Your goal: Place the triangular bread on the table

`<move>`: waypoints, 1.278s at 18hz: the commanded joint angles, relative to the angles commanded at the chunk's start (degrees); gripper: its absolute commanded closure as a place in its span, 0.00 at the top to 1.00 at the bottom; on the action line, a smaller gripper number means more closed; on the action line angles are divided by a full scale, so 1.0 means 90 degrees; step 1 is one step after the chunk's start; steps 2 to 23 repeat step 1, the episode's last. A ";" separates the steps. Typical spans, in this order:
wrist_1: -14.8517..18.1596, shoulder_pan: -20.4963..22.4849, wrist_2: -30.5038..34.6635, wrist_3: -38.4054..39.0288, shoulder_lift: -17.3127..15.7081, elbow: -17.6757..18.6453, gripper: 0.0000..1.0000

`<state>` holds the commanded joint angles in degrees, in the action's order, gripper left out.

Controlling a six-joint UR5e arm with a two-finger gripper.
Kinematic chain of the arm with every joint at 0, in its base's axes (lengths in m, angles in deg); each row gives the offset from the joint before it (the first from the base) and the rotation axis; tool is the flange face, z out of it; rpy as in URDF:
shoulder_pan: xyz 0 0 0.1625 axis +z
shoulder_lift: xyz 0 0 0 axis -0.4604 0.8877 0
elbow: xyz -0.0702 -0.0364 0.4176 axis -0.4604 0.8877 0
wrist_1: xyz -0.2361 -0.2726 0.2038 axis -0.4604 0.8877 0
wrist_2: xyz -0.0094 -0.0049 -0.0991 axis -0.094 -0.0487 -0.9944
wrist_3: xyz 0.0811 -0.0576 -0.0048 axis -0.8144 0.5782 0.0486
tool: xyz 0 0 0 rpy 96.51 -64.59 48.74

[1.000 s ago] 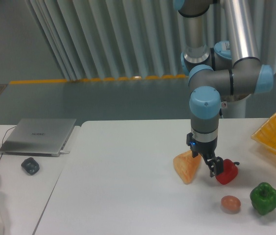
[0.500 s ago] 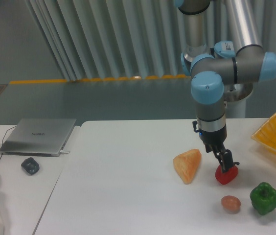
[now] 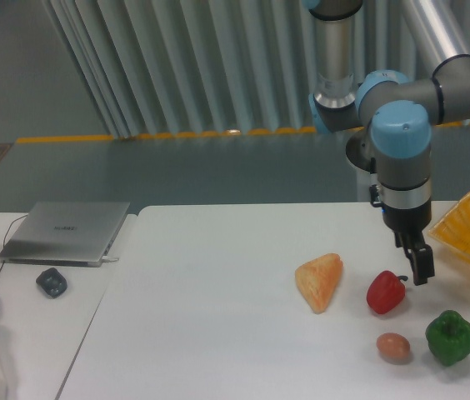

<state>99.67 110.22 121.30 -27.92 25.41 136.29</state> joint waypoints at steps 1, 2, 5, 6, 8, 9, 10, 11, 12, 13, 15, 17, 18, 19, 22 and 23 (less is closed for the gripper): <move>-0.0029 0.0059 0.0000 -0.0071 -0.0020 0.0049 1.00; -0.0029 0.0059 0.0000 -0.0071 -0.0020 0.0049 1.00; -0.0029 0.0059 0.0000 -0.0071 -0.0020 0.0049 1.00; -0.0029 0.0059 0.0000 -0.0071 -0.0020 0.0049 1.00; -0.0029 0.0059 0.0000 -0.0071 -0.0020 0.0049 1.00; -0.0029 0.0059 0.0000 -0.0071 -0.0020 0.0049 1.00; -0.0029 0.0059 0.0000 -0.0071 -0.0020 0.0049 1.00; -0.0029 0.0059 0.0000 -0.0071 -0.0020 0.0049 1.00; -0.0029 0.0059 0.0000 -0.0071 -0.0020 0.0049 1.00; -0.0029 0.0059 0.0000 -0.0071 -0.0020 0.0049 1.00; -0.0029 0.0059 0.0000 -0.0071 -0.0020 0.0049 1.00; -0.0029 0.0059 0.0000 -0.0071 -0.0020 0.0049 1.00; -0.0029 0.0059 0.0000 -0.0071 -0.0020 0.0049 1.00; -0.0029 0.0059 0.0000 -0.0071 -0.0020 0.0049 1.00; -0.0029 0.0059 0.0000 -0.0071 -0.0020 0.0049 1.00; -0.0029 0.0059 0.0000 -0.0071 -0.0020 0.0049 1.00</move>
